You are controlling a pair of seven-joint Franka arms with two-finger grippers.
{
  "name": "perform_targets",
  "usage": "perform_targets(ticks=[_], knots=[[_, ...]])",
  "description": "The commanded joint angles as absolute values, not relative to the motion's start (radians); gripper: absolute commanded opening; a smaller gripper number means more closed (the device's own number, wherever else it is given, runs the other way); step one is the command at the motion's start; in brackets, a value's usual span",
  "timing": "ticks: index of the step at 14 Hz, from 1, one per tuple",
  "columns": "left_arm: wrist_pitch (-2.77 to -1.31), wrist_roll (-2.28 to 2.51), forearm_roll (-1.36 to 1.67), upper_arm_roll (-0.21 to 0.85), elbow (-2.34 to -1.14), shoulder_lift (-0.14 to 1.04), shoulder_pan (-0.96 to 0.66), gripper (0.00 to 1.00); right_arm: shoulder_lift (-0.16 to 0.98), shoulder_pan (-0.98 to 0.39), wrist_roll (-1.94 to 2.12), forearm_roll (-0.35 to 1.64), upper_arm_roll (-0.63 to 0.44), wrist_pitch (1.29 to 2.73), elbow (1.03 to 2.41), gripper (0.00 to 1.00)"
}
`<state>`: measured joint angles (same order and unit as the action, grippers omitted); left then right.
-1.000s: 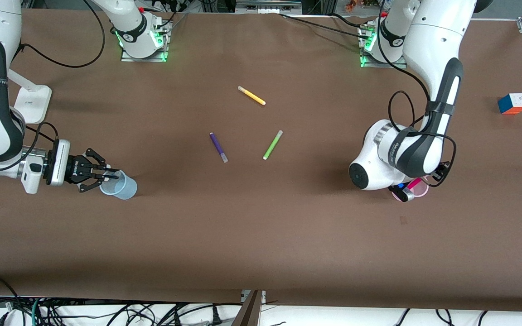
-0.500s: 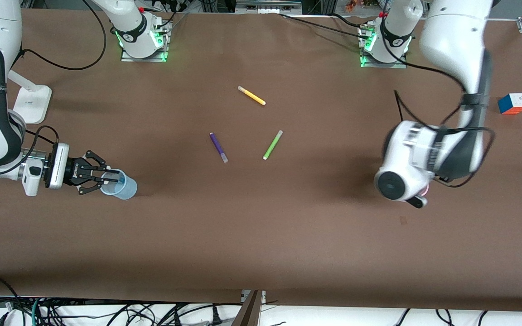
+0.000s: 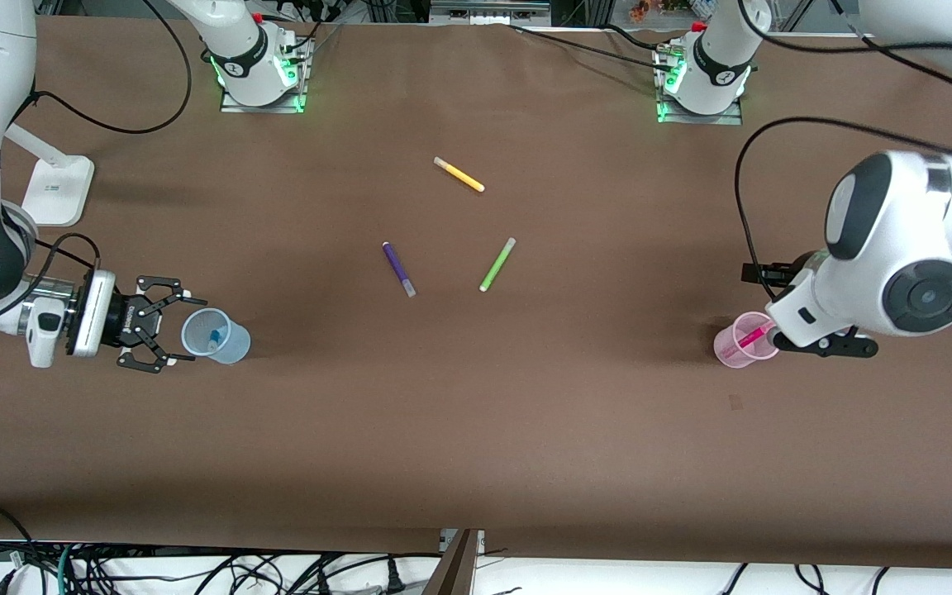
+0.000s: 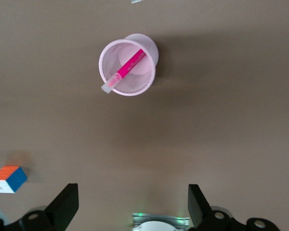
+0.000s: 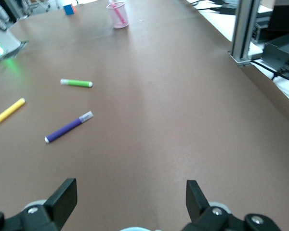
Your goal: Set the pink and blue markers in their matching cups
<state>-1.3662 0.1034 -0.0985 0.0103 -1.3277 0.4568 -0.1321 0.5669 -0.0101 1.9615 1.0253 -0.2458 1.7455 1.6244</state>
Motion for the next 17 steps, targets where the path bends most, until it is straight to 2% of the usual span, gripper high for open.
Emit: perform_targets(ticks=[1,4,7,10,11,13,17], knots=[[-1.358,0.129,-0.069,0.006,-1.312,0.373,-0.114,1.00,0.574,0.005,1.739,0.952,-0.238,1.715,1.534,1.00],[-1.350,0.127,-0.069,0.006,-1.238,0.312,-0.078,1.00,0.571,-0.003,1.434,0.833,-0.236,1.712,1.453,1.00],[-1.370,0.124,0.020,0.012,-1.271,0.200,-0.003,1.00,0.569,-0.017,1.171,0.729,-0.233,1.703,1.391,1.00],[-1.556,0.126,0.012,0.014,-1.577,-0.015,0.000,1.00,0.537,-0.047,0.914,0.606,-0.232,1.701,1.382,1.00],[-1.571,0.123,0.014,0.020,-1.621,-0.035,0.003,1.00,0.514,-0.052,0.788,0.538,-0.210,1.700,1.385,1.00],[-1.571,0.073,0.008,0.026,-1.628,-0.012,0.003,1.00,0.454,-0.052,0.588,0.364,-0.140,1.698,1.399,1.00],[-1.569,0.025,0.002,0.026,-1.618,0.000,-0.003,1.00,0.332,-0.051,0.211,0.206,-0.089,1.617,1.482,1.00]])
